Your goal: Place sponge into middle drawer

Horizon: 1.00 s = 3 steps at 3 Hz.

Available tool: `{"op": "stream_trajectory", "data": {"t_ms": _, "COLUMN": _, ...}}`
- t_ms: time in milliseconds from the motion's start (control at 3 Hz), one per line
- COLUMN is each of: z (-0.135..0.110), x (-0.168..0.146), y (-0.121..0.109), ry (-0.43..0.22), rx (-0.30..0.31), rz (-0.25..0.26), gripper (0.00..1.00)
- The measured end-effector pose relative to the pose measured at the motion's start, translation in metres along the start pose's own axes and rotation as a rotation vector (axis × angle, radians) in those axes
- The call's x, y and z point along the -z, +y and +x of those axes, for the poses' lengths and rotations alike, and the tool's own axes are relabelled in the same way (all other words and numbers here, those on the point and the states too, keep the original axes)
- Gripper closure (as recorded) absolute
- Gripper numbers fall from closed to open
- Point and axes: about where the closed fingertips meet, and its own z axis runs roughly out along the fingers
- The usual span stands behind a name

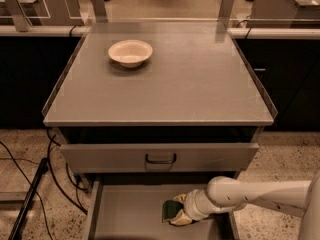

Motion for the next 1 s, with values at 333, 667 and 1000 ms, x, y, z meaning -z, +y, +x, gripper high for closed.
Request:
{"op": "stream_trajectory", "data": {"t_ms": 333, "z": 0.0, "x": 0.0, "y": 0.0, "ry": 0.0, "rx": 0.0, "rz": 0.0, "gripper": 0.57}}
{"op": "stream_trajectory", "data": {"t_ms": 667, "z": 0.0, "x": 0.0, "y": 0.0, "ry": 0.0, "rx": 0.0, "rz": 0.0, "gripper": 0.35}}
{"op": "stream_trajectory", "data": {"t_ms": 1000, "z": 0.0, "x": -0.0001, "y": 0.0001, "ry": 0.0, "rx": 0.0, "rz": 0.0, "gripper": 0.11}}
